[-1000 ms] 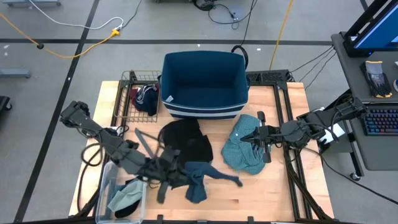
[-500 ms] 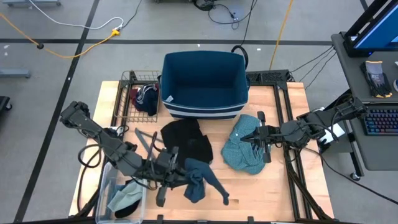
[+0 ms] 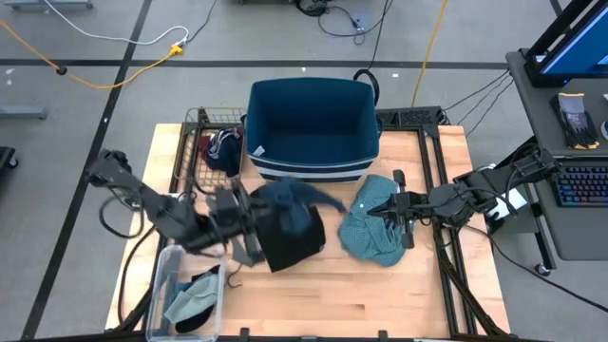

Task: Pick & Place Cloths
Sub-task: Put the gray pants into the gold wire basket

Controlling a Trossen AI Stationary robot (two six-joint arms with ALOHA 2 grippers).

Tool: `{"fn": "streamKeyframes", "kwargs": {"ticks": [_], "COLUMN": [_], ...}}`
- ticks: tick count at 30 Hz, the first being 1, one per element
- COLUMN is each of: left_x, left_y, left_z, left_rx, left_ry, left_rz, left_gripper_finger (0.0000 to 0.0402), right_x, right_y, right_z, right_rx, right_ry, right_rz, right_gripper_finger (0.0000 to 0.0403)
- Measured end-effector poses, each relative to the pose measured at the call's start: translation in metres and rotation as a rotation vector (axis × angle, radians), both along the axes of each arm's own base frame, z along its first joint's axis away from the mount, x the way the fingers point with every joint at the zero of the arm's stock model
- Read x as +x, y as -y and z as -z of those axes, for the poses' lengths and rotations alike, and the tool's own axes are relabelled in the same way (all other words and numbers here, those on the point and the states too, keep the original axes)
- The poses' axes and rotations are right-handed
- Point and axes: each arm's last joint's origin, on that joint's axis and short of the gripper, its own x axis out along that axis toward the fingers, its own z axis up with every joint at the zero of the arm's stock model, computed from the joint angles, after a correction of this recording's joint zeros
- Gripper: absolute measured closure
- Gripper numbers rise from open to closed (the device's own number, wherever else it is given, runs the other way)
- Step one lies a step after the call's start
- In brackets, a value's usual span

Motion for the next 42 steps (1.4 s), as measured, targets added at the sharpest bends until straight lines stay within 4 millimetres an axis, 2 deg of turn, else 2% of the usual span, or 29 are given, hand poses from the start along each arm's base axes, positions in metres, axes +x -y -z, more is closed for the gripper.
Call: {"fn": "streamKeyframes", "kwargs": {"ticks": [11, 18, 24, 30, 42], "left_x": [-0.039, -0.068, -0.088, -0.099, -0.097], "left_y": [-0.066, -0.109, -0.139, -0.162, -0.184], "left_z": [-0.038, -0.053, -0.063, -0.066, -0.061], "left_rx": [0.122, 0.142, 0.161, 0.175, 0.214], "left_ry": [-0.090, -0.238, -0.309, -0.362, -0.467], "left_rz": [-0.463, -0.787, -0.950, -1.077, -1.198], "left_gripper_finger": [0.0401, 0.0401, 0.0401, 0.0401, 0.0401], "right_x": [0.000, 0.000, 0.000, 0.000, 0.000], "right_y": [0.000, 0.000, 0.000, 0.000, 0.000], "right_z": [0.000, 0.000, 0.000, 0.000, 0.000], "right_rx": [0.001, 0.001, 0.001, 0.001, -0.001], "right_ry": [0.000, 0.000, 0.000, 0.000, 0.000], "right_rz": [0.000, 0.000, 0.000, 0.001, 0.007], "right_gripper_finger": [0.0403, 0.0403, 0.0403, 0.0403, 0.0403]}}
